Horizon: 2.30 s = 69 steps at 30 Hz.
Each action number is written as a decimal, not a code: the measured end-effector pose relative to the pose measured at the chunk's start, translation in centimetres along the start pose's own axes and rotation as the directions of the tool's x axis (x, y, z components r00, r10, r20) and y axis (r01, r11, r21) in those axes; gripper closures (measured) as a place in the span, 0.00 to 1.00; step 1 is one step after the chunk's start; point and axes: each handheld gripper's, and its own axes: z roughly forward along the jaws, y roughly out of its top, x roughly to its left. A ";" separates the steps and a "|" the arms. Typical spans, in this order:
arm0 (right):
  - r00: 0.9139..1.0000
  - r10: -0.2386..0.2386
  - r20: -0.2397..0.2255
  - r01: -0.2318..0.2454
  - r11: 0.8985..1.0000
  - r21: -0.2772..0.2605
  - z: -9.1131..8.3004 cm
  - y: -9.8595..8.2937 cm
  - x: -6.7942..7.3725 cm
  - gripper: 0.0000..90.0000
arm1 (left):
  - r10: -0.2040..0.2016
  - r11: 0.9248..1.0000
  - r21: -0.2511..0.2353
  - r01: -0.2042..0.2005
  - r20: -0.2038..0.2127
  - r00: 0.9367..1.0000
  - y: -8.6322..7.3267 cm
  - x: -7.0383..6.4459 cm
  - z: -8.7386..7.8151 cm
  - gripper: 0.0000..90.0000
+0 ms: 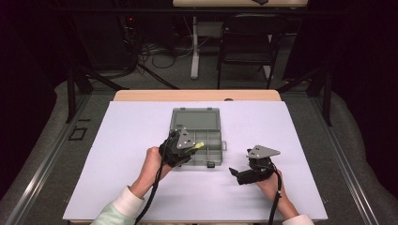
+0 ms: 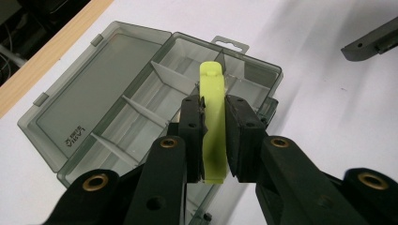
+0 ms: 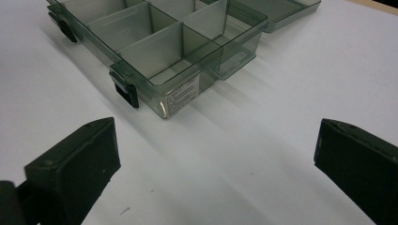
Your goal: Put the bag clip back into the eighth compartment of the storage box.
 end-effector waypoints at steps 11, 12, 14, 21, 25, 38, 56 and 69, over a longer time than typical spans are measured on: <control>1.000 0.000 0.003 0.000 1.000 0.005 0.0 0.0 0.1 0.00 | -0.031 0.999 -0.014 0.031 0.008 0.999 0.7 0.0 1.2 0.86; 1.000 -0.001 0.002 0.001 1.000 0.004 0.0 0.0 0.0 0.00 | -0.030 0.999 -0.013 0.031 0.008 1.000 0.7 0.0 1.3 0.86; 1.000 0.000 0.004 0.000 1.000 -0.006 0.0 0.0 0.0 0.00 | -0.035 0.999 -0.015 0.035 0.010 0.999 0.8 -0.1 1.6 0.86; 1.000 0.000 0.003 0.000 1.000 -0.002 0.0 0.0 0.0 0.00 | -0.051 0.998 -0.024 0.051 0.019 0.999 1.3 -0.4 2.3 0.86; 1.000 -0.002 0.003 0.002 1.000 -0.001 0.0 0.0 0.0 0.00 | -0.063 0.998 -0.030 0.063 0.021 0.998 1.5 -0.5 2.9 0.86; 1.000 0.001 0.001 -0.001 1.000 0.000 0.0 0.0 0.0 0.00 | -0.096 0.995 -0.021 0.097 0.025 0.995 1.9 -1.0 4.6 0.86; 1.000 -0.002 -0.003 0.002 1.000 0.002 0.1 0.0 0.0 0.00 | -0.167 0.986 -0.005 0.167 0.035 0.985 2.0 -1.9 7.1 0.86; 1.000 -0.001 -0.005 0.001 1.000 0.006 0.1 -0.1 0.1 0.00 | -0.208 0.978 0.013 0.207 0.028 0.978 1.6 -2.3 8.3 0.86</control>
